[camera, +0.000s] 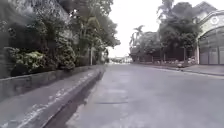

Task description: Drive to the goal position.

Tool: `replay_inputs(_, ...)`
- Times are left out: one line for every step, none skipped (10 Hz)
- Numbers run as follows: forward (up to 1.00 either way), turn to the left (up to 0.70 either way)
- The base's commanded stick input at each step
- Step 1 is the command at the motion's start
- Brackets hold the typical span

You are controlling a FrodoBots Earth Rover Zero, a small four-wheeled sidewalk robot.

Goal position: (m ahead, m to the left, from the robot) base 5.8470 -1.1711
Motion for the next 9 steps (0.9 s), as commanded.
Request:
replay_inputs(1.0, 0.0)
replay_inputs(1.0, 0.0)
replay_inputs(1.0, 0.0)
replay_inputs(1.0, 0.0)
replay_inputs(1.0, 0.0)
replay_inputs(1.0, 0.0)
replay_inputs(1.0, 0.0)
replay_inputs(1.0, 0.0)
replay_inputs(1.0, 0.0)
